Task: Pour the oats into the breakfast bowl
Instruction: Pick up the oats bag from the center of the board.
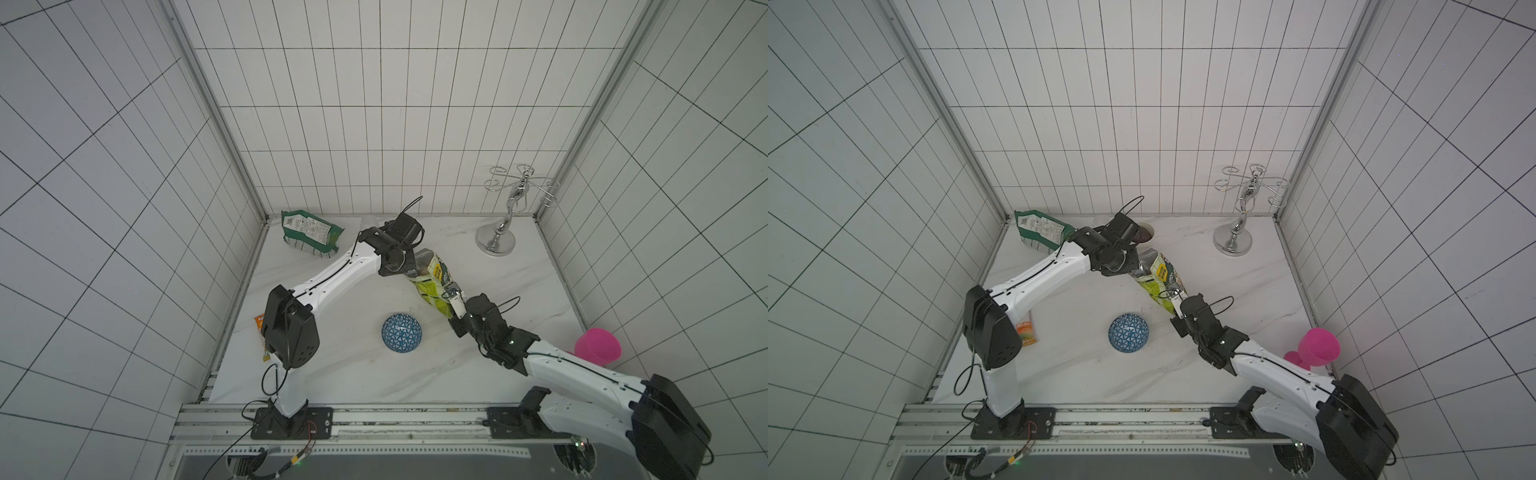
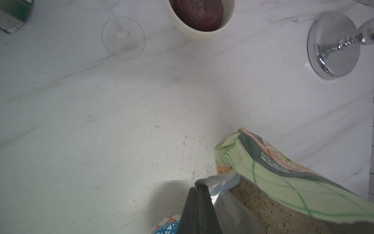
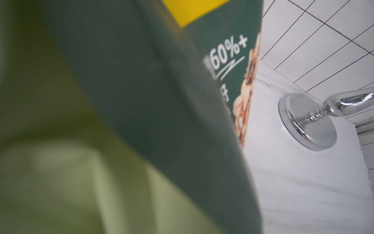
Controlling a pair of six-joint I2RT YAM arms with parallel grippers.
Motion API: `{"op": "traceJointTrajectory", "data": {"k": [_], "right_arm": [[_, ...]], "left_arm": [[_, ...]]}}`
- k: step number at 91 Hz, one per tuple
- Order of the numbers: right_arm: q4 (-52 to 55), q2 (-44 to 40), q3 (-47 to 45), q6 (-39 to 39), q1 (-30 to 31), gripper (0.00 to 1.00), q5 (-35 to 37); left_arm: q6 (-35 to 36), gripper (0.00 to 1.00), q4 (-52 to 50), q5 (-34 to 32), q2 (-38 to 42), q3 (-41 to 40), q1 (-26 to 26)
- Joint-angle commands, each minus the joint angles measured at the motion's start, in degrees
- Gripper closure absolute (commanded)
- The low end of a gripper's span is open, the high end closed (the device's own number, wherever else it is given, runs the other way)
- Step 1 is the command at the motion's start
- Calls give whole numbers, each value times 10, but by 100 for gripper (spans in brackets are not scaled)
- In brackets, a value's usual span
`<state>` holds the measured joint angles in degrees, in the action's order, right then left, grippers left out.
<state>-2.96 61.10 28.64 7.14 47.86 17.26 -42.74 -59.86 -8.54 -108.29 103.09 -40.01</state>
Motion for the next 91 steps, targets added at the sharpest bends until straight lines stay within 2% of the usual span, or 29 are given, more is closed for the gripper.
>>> {"op": "traceJointTrajectory", "data": {"k": [1, 15, 28, 43, 52, 71, 91], "right_arm": [[51, -21, 52, 8, 1, 100, 78], [133, 12, 110, 17, 15, 100, 137], [139, 16, 117, 29, 29, 100, 149], [169, 1, 138, 37, 32, 100, 147], [195, -10, 159, 44, 32, 100, 146], [268, -32, 199, 50, 41, 100, 135], [342, -42, 237, 82, 70, 100, 149]], "left_arm": [[18, 100, -41, -105, 35, -5, 13], [10, 100, -56, -123, 66, 1, 3], [-3, 100, -27, -51, 82, -19, 9], [-5, 100, -14, -41, 95, -45, 9], [-8, 89, -4, -46, 113, -75, 9], [-15, 73, 30, -23, 170, -144, 10], [-33, 67, 63, 7, 233, -195, 11]]}}
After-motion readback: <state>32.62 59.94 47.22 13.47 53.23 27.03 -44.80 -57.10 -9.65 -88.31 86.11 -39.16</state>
